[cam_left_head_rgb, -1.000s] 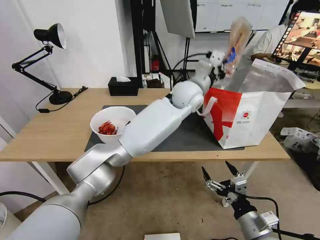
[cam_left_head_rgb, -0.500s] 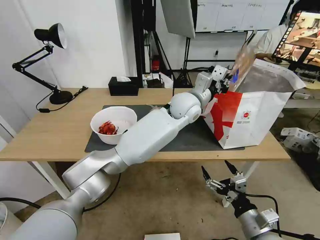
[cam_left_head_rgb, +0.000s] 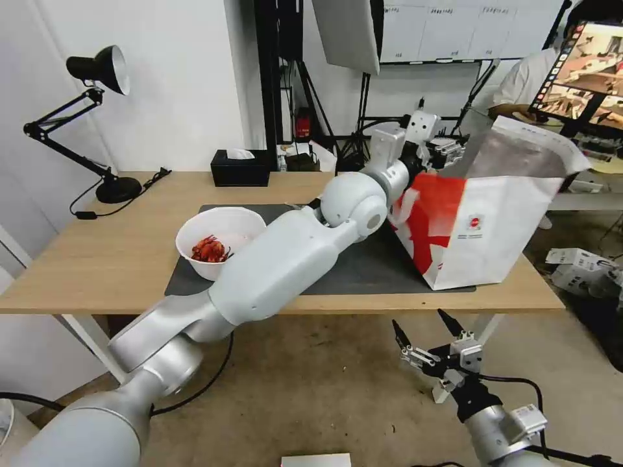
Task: Pick up the trash from the table and place it into the takeout bag.
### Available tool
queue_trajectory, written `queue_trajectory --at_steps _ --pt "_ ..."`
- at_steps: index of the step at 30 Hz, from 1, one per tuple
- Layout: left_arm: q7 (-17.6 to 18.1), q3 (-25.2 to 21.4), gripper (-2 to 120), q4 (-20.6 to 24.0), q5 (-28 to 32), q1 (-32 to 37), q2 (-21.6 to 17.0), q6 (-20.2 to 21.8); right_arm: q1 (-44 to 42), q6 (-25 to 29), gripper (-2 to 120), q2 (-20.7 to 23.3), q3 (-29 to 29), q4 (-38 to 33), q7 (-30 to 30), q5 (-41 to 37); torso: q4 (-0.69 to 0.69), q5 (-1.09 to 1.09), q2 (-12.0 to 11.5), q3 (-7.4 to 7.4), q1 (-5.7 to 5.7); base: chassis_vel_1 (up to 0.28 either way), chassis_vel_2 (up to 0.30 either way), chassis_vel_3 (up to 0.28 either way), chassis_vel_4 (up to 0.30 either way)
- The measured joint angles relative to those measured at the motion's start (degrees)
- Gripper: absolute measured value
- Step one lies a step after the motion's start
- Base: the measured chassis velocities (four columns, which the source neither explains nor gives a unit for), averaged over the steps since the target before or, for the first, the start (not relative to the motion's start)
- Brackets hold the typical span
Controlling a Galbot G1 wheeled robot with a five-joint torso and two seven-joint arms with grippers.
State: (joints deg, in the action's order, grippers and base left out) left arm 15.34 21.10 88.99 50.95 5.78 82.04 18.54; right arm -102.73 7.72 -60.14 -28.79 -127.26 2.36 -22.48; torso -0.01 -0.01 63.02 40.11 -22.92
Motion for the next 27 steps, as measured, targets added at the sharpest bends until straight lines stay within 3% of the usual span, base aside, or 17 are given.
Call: queue_trajectory --at_steps 2,4,8,9,13,15,17,18,21,22,26,27 --pt "0.78 -0.55 91 1.24 0.33 0.60 -0.92 0.31 -0.09 -0.01 100 -0.06 -0.05 -0.12 0.01 0.00 0.00 0.00 0.00 0.00 0.00 0.000 0.000 0.000 0.000" --pt "2.16 -2.03 99 4.92 0.77 3.08 -4.63 1.25 -0.23 -0.02 100 -0.15 -0.32 -0.36 0.19 0.00 0.00 -0.01 0.00 0.00 0.00 0.000 0.000 0.000 0.000" --pt "2.35 -4.49 100 10.81 -0.43 7.86 -10.92 1.48 -0.12 0.46 100 -0.12 -0.53 -0.43 0.67 -0.06 0.02 -0.02 0.00 0.00 0.00 0.000 0.000 0.000 0.000" --pt "2.35 -4.49 100 10.81 -0.43 7.86 -10.92 1.48 -0.12 0.46 100 -0.12 -0.53 -0.43 0.67 -0.06 0.02 -0.02 0.00 0.00 0.00 0.000 0.000 0.000 0.000" --pt "1.07 -10.29 100 19.18 -6.80 18.54 -18.54 1.09 0.15 1.50 100 -0.37 -0.12 -0.44 1.01 -0.11 0.01 -0.02 0.01 -0.01 0.00 0.000 0.000 0.000 0.000" --pt "0.97 -11.68 100 20.38 -8.01 21.02 -19.57 0.90 0.20 1.55 100 -0.42 0.02 -0.45 1.03 -0.08 0.01 -0.02 0.01 0.00 0.00 0.000 0.000 0.000 0.000" --pt "-0.16 -17.28 100 24.71 -13.45 29.53 -22.31 0.02 0.46 1.59 100 -0.50 0.28 -0.46 1.04 0.11 0.01 -0.03 0.00 0.00 0.00 0.000 0.000 0.000 0.000" --pt "-0.16 -17.28 100 24.71 -13.45 29.53 -22.31 0.02 0.46 1.59 100 -0.50 0.28 -0.46 1.04 0.11 0.01 -0.03 0.00 0.00 0.00 0.000 0.000 0.000 0.000" --pt "-0.82 -25.17 100 30.53 -17.80 41.26 -24.96 -0.84 0.70 1.62 100 -0.52 0.33 -0.43 1.04 0.34 0.01 -0.03 0.01 -0.01 0.00 0.000 0.000 0.000 0.000" --pt "-0.82 -25.17 100 30.53 -17.80 41.26 -24.96 -0.84 0.70 1.62 100 -0.52 0.33 -0.43 1.04 0.34 0.01 -0.03 0.01 -0.01 0.00 0.000 0.000 0.000 0.000" --pt "-0.80 -34.06 100 36.91 -21.67 56.76 -27.10 -2.59 0.21 2.43 100 -2.20 -0.20 -0.55 0.96 1.06 0.00 0.01 0.01 -0.01 0.00 0.000 0.000 0.000 0.000" --pt "-0.80 -34.06 100 36.91 -21.67 56.76 -27.10 -2.59 0.21 2.43 100 -2.20 -0.20 -0.55 0.96 1.06 0.00 0.01 0.01 -0.01 0.00 0.000 0.000 0.000 0.000"
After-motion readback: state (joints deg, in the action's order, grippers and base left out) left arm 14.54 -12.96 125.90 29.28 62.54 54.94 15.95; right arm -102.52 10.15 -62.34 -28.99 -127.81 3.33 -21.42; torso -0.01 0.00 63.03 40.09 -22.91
